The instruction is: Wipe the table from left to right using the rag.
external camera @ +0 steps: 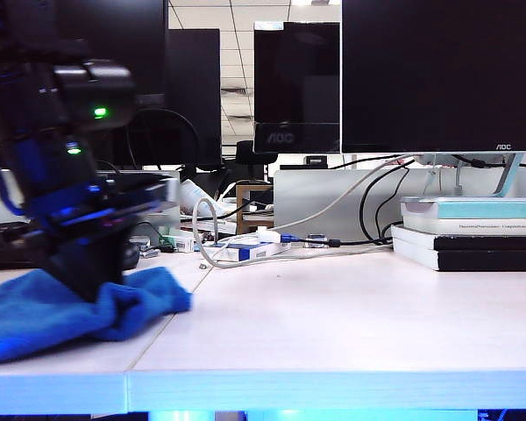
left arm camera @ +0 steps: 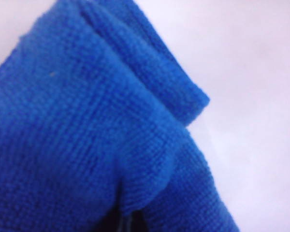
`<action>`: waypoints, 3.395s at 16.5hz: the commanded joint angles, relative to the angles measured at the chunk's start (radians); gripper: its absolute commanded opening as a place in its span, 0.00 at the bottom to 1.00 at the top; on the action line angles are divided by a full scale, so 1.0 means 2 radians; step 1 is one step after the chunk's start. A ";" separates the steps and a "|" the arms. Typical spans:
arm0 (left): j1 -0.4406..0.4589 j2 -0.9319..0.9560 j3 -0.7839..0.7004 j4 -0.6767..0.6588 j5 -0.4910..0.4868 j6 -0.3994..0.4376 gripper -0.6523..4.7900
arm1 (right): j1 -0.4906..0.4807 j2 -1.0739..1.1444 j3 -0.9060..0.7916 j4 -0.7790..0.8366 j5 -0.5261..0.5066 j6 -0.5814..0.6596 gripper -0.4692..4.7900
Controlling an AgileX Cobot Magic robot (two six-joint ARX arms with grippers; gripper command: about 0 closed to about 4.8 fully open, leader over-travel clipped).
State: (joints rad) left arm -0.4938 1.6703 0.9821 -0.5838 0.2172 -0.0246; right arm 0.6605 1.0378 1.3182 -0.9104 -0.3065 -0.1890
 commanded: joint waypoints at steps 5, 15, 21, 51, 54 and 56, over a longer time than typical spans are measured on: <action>-0.034 0.045 0.011 -0.006 0.017 -0.043 0.11 | 0.001 -0.002 0.004 0.005 0.010 -0.001 0.09; -0.121 0.143 0.161 -0.034 0.016 -0.054 0.11 | 0.001 -0.008 0.004 0.005 0.010 0.002 0.09; -0.131 0.172 0.207 -0.033 0.017 -0.061 0.11 | -0.002 -0.027 0.004 -0.043 0.093 0.006 0.09; -0.239 0.306 0.397 -0.026 0.052 -0.076 0.11 | -0.021 -0.064 0.011 -0.136 0.285 0.138 0.09; -0.240 0.307 0.398 -0.006 0.053 -0.088 0.11 | -0.021 -0.064 0.011 -0.131 0.285 0.138 0.09; -0.242 0.312 0.409 -0.001 0.052 -0.089 0.11 | -0.021 -0.064 0.011 -0.129 0.285 0.138 0.09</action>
State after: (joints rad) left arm -0.9688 2.2745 1.7947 -0.5823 0.3302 -0.2020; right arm 0.6174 0.9119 1.3357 -1.1847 0.2611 0.0826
